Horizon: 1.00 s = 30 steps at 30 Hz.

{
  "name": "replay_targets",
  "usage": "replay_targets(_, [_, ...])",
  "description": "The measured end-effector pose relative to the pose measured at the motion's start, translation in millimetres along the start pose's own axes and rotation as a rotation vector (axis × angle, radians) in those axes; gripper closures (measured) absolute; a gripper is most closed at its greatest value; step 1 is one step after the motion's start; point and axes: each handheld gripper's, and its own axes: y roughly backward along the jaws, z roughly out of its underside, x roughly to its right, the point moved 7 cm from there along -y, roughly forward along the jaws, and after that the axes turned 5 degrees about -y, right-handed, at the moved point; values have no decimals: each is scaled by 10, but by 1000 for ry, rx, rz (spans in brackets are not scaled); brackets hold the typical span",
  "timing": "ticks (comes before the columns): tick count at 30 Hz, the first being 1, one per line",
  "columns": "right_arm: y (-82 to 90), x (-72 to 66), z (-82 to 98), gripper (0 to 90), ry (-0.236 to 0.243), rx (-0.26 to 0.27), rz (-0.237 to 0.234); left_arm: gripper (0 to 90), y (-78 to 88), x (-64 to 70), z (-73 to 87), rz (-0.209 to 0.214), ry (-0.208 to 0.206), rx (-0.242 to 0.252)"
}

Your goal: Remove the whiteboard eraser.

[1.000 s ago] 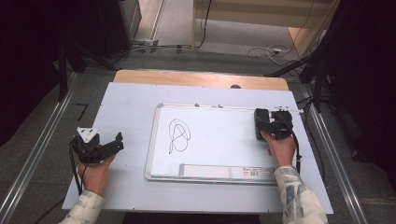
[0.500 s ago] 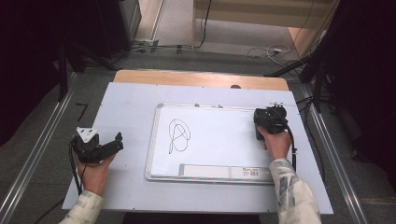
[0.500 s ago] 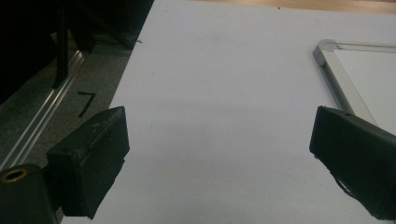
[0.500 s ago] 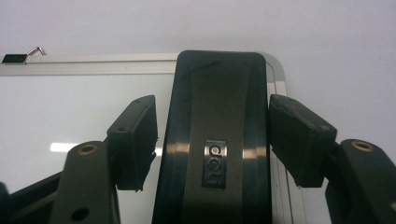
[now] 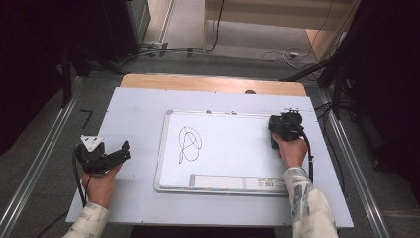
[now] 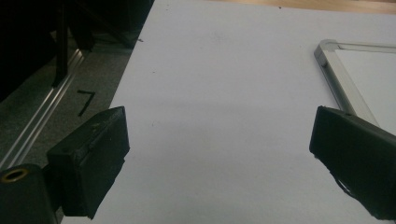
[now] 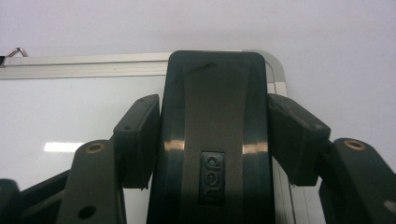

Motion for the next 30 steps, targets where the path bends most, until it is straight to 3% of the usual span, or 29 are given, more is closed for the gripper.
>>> replay_targets(22, [3, -5, 23, 376, 16, 34, 20, 56, 7, -33, 16, -4, 11, -7])
replay_targets(30, [75, 3, 64, 376, 38, 39, 17, 56, -2, -42, 21, -4, 18, -9])
